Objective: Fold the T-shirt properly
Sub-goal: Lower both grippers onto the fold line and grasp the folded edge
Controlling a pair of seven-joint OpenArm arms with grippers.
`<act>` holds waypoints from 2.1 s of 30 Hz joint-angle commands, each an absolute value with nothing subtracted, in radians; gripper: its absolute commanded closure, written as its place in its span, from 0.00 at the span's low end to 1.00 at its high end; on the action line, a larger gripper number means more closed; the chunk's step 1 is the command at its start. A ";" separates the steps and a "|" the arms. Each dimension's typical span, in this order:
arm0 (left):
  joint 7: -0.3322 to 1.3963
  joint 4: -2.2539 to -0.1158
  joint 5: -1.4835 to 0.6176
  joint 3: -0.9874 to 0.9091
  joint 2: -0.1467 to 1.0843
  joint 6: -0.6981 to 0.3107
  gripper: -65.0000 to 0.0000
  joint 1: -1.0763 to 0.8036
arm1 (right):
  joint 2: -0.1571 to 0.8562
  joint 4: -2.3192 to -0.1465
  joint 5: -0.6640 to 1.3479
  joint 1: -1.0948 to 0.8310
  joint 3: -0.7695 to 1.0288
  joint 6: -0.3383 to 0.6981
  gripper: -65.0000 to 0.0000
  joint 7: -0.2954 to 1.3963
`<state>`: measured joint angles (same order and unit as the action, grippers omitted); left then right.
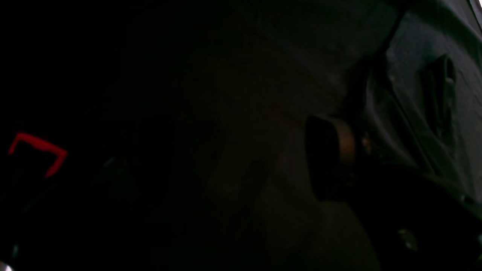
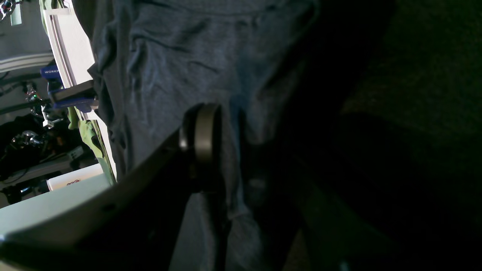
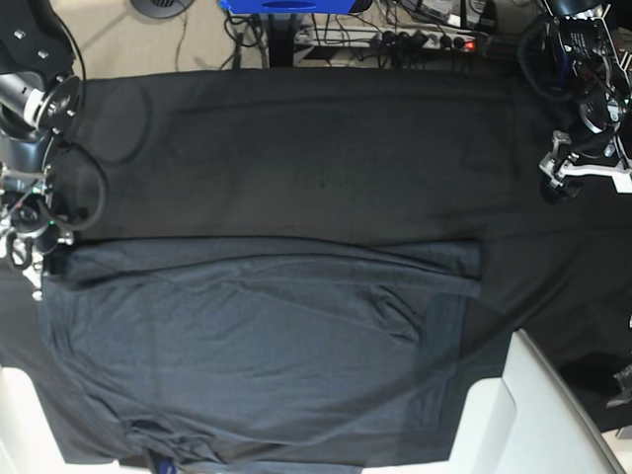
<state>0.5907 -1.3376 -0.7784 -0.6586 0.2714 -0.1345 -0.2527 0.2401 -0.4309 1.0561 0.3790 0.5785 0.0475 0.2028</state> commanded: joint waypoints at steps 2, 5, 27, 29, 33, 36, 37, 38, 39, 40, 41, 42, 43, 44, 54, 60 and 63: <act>0.575 -1.353 -0.789 -0.664 0.291 -0.143 0.20 -0.249 | 0.259 -0.429 1.035 0.369 0.576 -0.007 0.70 0.211; 0.575 -1.356 -0.789 -0.661 0.291 -0.143 0.20 -0.246 | 0.272 -0.429 1.035 0.364 0.576 -0.007 0.70 0.213; 0.578 -1.343 -0.791 -0.657 0.268 -0.143 0.20 -0.209 | 0.268 -0.423 1.036 0.360 0.576 -0.007 1.00 0.217; 0.579 -1.316 -0.791 -0.644 0.249 -0.145 0.20 -0.176 | 0.268 -0.423 1.036 0.360 0.576 -0.007 1.00 0.217; 0.576 -1.225 -0.791 -0.552 0.242 -0.145 0.20 -0.070 | 0.266 -0.423 1.036 0.360 0.576 -0.007 1.00 0.217; 0.573 -1.110 -0.786 -0.487 0.217 -0.145 0.21 0.024 | 0.266 -0.423 1.040 0.360 0.578 -0.007 1.00 0.217; 0.573 -1.070 -0.785 -0.481 0.206 -0.145 0.21 0.050 | 0.266 -0.423 1.040 0.360 0.578 -0.007 1.00 0.217; 0.572 -1.030 -0.785 -0.481 0.199 -0.143 0.21 0.077 | 0.266 -0.423 1.040 0.358 0.578 -0.007 1.00 0.217; 0.572 -0.998 -0.783 -0.481 0.193 -0.143 0.21 0.099 | 0.266 -0.423 1.040 0.358 0.578 -0.007 1.00 0.217; 0.572 -0.970 -0.782 -0.479 0.186 -0.143 0.21 0.119 | 0.266 -0.423 1.040 0.357 0.578 -0.007 1.00 0.219; 0.570 -0.949 -0.782 -0.475 0.185 -0.143 0.21 0.134 | 0.266 -0.423 1.040 0.357 0.579 -0.007 1.00 0.219; 0.570 -0.935 -0.782 -0.472 0.183 -0.143 0.21 0.147 | 0.268 -0.423 1.038 0.355 0.579 -0.007 1.00 0.219; 0.570 -0.921 -0.782 -0.472 0.177 -0.143 0.21 0.157 | 0.269 -0.423 1.038 0.355 0.579 -0.007 1.00 0.219; 0.570 -0.914 -0.782 -0.472 0.168 -0.143 0.21 0.170 | 0.271 -0.423 1.040 0.355 0.581 -0.007 1.00 0.219; 0.547 -0.914 -0.780 -0.470 0.157 -0.143 0.59 0.180 | 0.272 -0.423 1.041 0.357 0.581 -0.007 1.00 0.217; 0.509 -0.906 -0.780 -0.470 0.157 -0.143 0.75 0.174 | 0.272 -0.423 1.041 0.358 0.581 -0.007 1.00 0.214; 0.507 -0.865 -0.780 -0.472 0.162 -0.143 0.76 0.186 | 0.272 -0.423 1.041 0.358 0.581 -0.007 1.00 0.214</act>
